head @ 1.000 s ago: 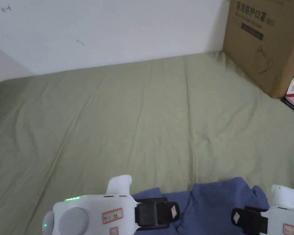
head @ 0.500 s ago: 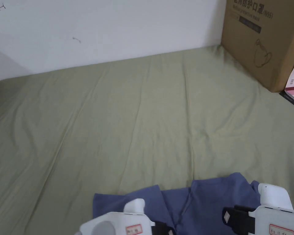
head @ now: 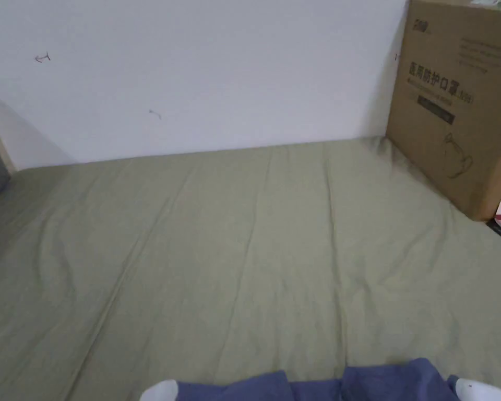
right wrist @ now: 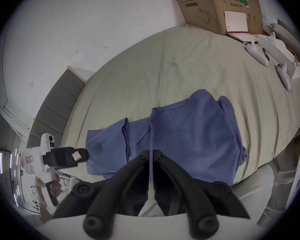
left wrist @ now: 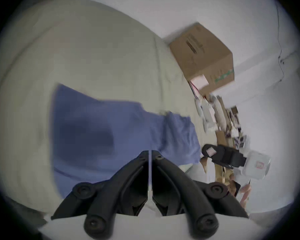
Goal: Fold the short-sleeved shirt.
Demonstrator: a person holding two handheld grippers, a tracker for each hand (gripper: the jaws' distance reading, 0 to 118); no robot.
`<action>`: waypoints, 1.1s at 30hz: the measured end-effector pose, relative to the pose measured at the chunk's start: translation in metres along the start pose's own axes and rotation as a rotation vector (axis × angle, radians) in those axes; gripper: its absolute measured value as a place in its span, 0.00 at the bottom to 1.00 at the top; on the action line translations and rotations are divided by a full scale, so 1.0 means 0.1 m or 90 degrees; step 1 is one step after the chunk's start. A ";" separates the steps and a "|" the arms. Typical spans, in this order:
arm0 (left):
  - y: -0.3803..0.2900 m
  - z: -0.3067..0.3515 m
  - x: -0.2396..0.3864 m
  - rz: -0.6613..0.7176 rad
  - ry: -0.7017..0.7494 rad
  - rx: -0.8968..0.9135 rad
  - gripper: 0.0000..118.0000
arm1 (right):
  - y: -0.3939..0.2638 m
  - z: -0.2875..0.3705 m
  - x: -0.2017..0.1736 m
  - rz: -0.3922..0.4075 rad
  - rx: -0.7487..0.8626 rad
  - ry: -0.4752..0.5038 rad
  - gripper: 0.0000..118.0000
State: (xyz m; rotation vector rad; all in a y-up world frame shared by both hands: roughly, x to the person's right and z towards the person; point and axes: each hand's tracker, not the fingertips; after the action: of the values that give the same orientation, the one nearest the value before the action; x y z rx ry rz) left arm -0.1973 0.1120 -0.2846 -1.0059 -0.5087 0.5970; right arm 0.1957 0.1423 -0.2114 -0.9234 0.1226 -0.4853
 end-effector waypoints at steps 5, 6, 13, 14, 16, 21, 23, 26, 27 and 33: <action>-0.01 0.23 -0.78 0.096 -0.012 -0.008 1.00 | 0.01 -0.11 -0.19 0.020 -0.016 0.008 0.04; -0.03 0.26 -0.88 0.131 -0.021 0.007 0.98 | 0.01 -0.13 -0.23 0.022 -0.018 0.011 0.04; -0.02 -0.15 -1.32 0.252 -0.199 0.015 0.96 | -0.01 -0.22 -0.46 0.055 -0.040 0.015 0.04; -0.04 -0.22 -1.27 0.264 -0.231 0.012 0.87 | -0.02 -0.23 -0.47 0.056 -0.041 0.015 0.04; 0.00 -0.45 -1.32 0.304 -0.250 -0.051 0.16 | -0.02 -0.25 -0.50 0.055 -0.046 0.015 0.04; 0.02 -0.45 -1.22 0.246 -0.187 -0.049 0.08 | -0.03 -0.24 -0.58 0.067 -0.052 0.005 0.04; 0.08 -0.33 -1.19 0.194 -0.163 -0.042 0.08 | -0.02 -0.26 -0.58 0.067 -0.055 0.004 0.04; 0.14 0.00 -1.35 0.179 -0.125 -0.087 0.08 | 0.00 -0.32 -0.62 0.058 -0.059 0.000 0.04; 0.16 0.15 -1.42 0.175 -0.120 -0.075 0.08 | 0.00 -0.31 -0.64 0.057 -0.055 -0.003 0.04; 0.37 1.12 -2.00 0.170 0.033 -0.002 0.08 | -0.03 -0.36 -0.68 0.068 -0.060 0.007 0.04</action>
State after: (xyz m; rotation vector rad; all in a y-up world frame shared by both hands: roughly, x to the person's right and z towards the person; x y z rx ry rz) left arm -0.4237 0.0625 -0.2916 -1.0988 -0.3316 0.8052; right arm 0.1234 0.1452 -0.2381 -1.0018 0.2051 -0.3888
